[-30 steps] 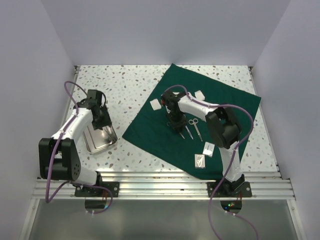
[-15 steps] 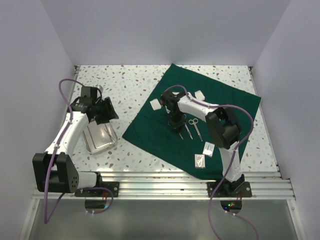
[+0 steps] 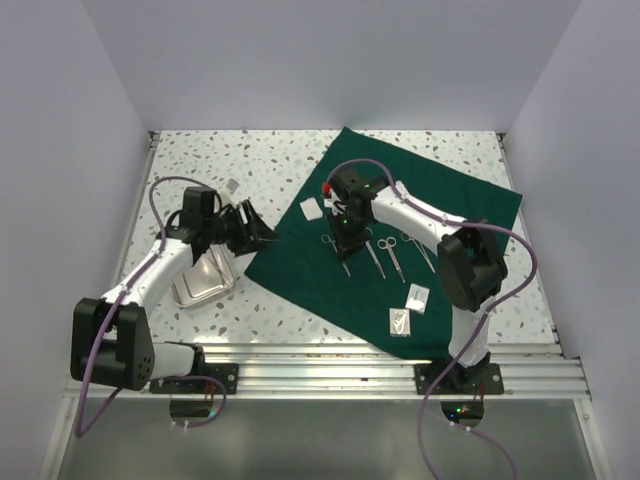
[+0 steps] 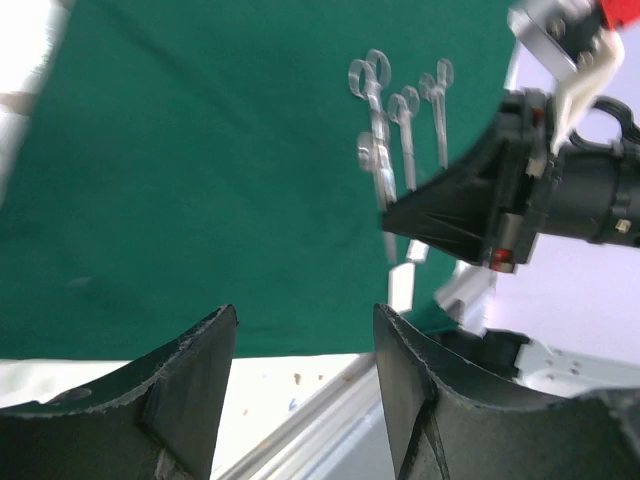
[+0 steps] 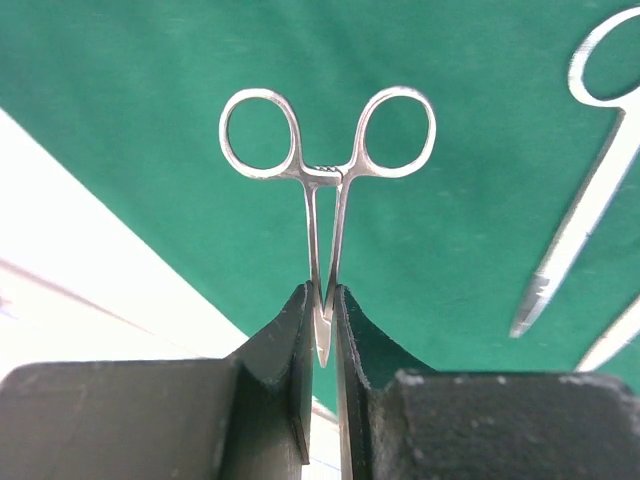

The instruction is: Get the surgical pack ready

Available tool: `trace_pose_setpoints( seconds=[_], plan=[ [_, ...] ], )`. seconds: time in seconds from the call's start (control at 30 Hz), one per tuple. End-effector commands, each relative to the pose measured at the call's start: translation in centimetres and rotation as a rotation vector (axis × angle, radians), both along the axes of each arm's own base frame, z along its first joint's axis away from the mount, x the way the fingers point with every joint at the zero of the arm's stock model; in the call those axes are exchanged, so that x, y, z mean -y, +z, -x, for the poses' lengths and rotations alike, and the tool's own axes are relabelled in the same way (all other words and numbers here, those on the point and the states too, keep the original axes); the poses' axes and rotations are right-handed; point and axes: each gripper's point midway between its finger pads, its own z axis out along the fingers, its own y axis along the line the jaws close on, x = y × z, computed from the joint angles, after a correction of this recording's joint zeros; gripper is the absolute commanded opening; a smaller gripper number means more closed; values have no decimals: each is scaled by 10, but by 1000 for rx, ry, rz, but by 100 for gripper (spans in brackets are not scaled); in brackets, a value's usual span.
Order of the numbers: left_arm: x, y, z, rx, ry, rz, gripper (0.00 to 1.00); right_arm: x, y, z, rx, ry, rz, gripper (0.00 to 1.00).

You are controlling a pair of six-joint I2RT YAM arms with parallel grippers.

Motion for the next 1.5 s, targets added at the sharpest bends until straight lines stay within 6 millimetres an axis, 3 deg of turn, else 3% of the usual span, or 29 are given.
trace_pose_setpoints(
  seconds=[0.0,0.1,0.4,0.6,0.87,1.0,1.2,1.23,1.3,1.33,1.43,1.47],
  plan=[
    [47,38,-4,122,-89,190,61,-25,30,5,-12,-26,-172,0],
    [62,42,-7,125,-100,233,61,-37,42,9,-21,-29,-231,0],
    [83,14,-9,6,-95,247,56,-52,55,21,3,-12,-255,0],
    [85,-1,-13,-43,-85,214,53,-59,59,27,8,0,-261,0],
    [92,-7,-18,-56,-100,212,47,-67,62,31,9,11,-271,0],
    [94,-12,-19,-68,-105,214,40,-70,64,31,9,16,-277,0],
    [102,-9,-19,-60,-137,231,16,-75,67,30,11,21,-285,0],
    [102,-8,-17,-57,-143,234,3,-75,66,30,8,23,-284,0],
    [99,-7,-13,-47,-160,212,0,-75,66,28,6,20,-275,0],
    [98,-5,-13,-36,-165,199,0,-75,66,28,7,28,-268,1],
    [81,1,-12,-7,-147,96,0,-68,69,25,27,43,-235,24],
    [67,-8,-4,-70,-120,39,0,-65,73,26,31,48,-219,33]
  ],
)
